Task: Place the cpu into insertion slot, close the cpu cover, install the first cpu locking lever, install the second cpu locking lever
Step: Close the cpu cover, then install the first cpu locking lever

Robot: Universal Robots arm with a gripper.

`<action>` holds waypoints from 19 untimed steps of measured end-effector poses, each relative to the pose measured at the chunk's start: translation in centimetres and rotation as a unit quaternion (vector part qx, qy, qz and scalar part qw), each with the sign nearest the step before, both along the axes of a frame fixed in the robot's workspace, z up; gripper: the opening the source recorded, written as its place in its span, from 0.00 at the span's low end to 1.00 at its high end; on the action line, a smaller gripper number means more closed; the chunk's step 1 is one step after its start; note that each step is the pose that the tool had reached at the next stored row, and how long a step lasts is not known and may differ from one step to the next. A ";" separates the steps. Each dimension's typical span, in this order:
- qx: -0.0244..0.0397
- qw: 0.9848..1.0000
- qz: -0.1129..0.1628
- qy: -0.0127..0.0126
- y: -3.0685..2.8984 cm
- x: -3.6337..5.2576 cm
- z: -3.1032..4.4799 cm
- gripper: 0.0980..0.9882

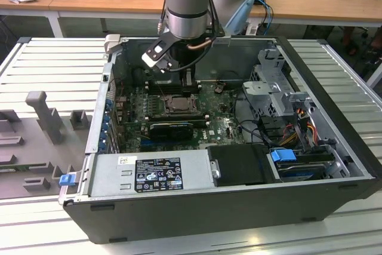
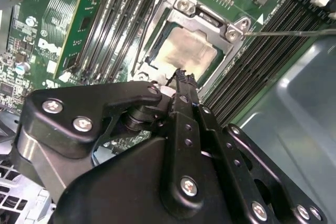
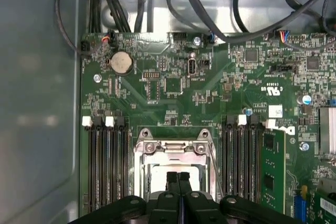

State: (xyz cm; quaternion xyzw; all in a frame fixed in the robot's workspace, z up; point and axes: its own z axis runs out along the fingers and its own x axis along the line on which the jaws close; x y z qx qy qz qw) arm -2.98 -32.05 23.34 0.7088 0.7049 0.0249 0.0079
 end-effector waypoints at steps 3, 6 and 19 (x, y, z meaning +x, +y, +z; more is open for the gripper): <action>0.000 1.000 0.000 0.000 0.00 -0.27 0.00 0.01; 0.000 1.000 0.000 0.000 0.00 -0.60 0.00 0.01; 0.000 1.000 0.000 0.000 0.00 -1.28 0.00 0.01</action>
